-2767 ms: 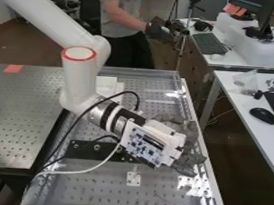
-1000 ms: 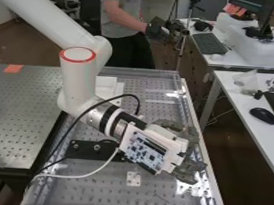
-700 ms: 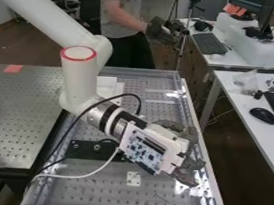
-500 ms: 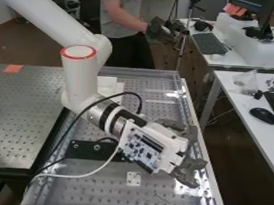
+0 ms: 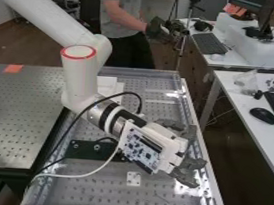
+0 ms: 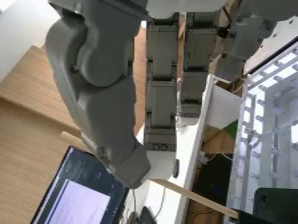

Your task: Grab the chopstick and place it in the clear container

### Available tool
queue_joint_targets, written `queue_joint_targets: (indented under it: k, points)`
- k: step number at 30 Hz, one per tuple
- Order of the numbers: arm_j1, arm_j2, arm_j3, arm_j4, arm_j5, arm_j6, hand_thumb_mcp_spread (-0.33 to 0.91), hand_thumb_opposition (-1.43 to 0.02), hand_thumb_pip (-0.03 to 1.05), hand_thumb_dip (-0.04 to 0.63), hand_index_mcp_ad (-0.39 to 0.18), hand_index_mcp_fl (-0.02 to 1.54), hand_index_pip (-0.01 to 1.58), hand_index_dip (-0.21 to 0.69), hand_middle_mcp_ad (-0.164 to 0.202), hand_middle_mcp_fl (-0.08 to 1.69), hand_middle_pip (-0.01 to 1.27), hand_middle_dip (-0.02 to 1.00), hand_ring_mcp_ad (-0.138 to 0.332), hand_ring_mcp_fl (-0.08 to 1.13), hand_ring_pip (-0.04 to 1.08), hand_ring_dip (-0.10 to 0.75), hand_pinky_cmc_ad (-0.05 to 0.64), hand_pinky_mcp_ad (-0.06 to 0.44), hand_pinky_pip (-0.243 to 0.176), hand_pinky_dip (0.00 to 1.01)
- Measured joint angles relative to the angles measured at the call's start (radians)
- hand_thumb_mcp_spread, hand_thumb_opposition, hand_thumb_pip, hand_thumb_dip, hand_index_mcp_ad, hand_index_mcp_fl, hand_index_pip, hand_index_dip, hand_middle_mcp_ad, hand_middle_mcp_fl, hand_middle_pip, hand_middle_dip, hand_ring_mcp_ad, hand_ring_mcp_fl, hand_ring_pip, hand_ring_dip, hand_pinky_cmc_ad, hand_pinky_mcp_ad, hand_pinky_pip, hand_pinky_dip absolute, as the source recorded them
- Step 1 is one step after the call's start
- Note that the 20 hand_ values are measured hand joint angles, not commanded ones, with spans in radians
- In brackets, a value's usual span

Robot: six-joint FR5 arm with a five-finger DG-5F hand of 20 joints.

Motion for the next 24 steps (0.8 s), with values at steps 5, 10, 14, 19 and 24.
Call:
queue_joint_targets:
  k: [5, 10, 14, 19, 24]
  points:
    - [-0.004, 0.008, -0.015, -0.006, -0.005, -0.007, 0.66, -1.13, 0.5, 0.26, -0.23, 1.3, 0.42, 0.049, 0.061, 1.46, 0.26, 0.51, 0.084, 0.73, 0.1, 0.328, 0.393, 0.262, 0.061, 0.21]
    - [-0.013, 0.017, -0.029, -0.025, -0.031, -0.018, 0.65, -1.12, 0.5, 0.26, -0.215, 1.31, 0.37, 0.051, 0.061, 1.45, 0.25, 0.51, 0.087, 0.7, 0.08, 0.332, 0.38, 0.264, 0.058, 0.21]
    - [-0.025, 0.013, -0.014, -0.08, -0.155, -0.011, 0.5, -1.02, 0.49, 0.258, -0.211, 1.19, 0.28, 0.094, 0.059, 1.02, 0.11, 0.51, 0.087, 0.35, 0.05, 0.33, 0.379, 0.3, 0.031, 0.28]
    - [-0.026, 0.011, -0.01, -0.099, -0.225, 0.008, 0.36, -0.9, 0.41, 0.206, -0.188, 1.05, 0.17, 0.11, 0.061, 0.51, 0.06, 0.45, 0.101, 0.1, 0.04, 0.3, 0.384, 0.328, -0.03, 0.37]
    - [-0.019, 0.015, -0.015, -0.081, -0.205, 0.015, 0.33, -0.82, 0.41, 0.18, -0.185, 1.02, 0.11, 0.168, 0.061, 0.18, 0.06, 0.36, 0.12, 0.04, 0.04, 0.227, 0.398, 0.332, -0.096, 0.42]
